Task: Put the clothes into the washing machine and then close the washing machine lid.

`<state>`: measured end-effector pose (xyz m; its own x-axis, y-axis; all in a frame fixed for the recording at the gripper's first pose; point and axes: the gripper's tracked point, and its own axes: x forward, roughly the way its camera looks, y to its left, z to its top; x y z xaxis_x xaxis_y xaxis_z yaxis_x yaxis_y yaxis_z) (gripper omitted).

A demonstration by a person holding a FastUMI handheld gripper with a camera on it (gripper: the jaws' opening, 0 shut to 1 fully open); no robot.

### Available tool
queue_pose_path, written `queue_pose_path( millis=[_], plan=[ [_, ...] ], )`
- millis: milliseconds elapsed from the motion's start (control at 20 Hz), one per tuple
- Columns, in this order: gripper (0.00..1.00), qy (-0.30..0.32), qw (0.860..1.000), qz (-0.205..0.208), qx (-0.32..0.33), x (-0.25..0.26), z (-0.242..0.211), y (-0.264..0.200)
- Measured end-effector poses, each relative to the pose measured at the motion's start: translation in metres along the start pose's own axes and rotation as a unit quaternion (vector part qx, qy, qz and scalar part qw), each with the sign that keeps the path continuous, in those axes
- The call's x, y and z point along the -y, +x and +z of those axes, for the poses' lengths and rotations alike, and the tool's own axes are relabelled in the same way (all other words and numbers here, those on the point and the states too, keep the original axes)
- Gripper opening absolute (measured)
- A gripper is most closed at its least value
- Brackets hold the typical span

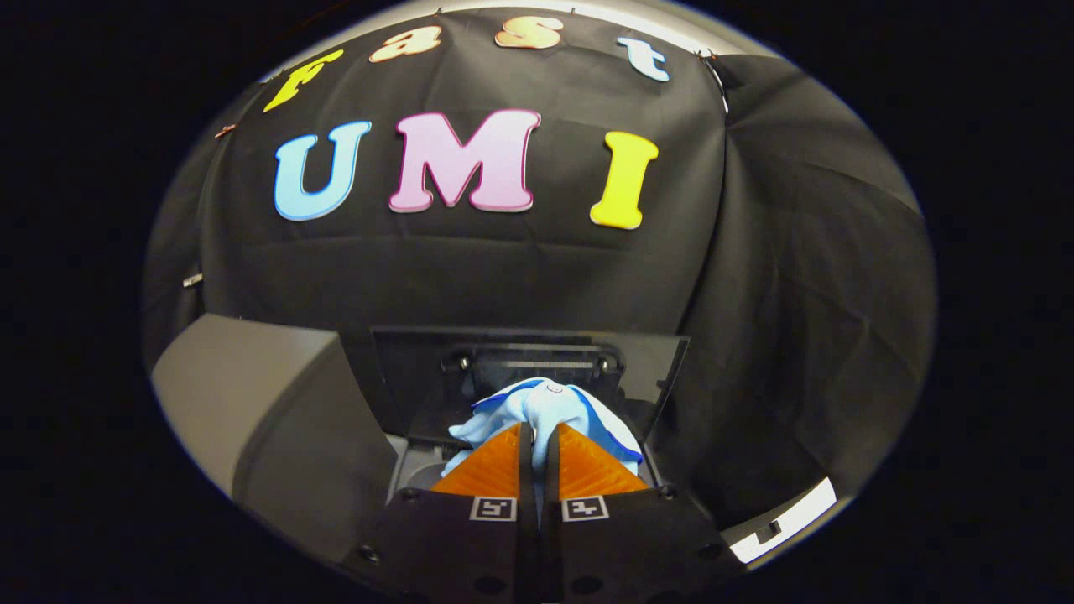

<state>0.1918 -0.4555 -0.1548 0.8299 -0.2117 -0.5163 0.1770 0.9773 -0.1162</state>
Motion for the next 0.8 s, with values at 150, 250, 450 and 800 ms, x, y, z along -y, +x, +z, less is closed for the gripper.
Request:
queue_pose_path(
  millis=[150,250,450,800],
  plan=[
    [0.05,-0.028,0.999,0.013,-0.045,-0.003,-0.055,0.025],
    [0.05,-0.031,0.997,0.019,-0.073,-0.004,-0.088,0.045],
    [0.05,-0.037,0.993,0.022,-0.111,-0.003,-0.134,0.076],
    [0.05,-0.021,0.977,0.023,-0.210,0.000,-0.219,0.108]
  ],
)
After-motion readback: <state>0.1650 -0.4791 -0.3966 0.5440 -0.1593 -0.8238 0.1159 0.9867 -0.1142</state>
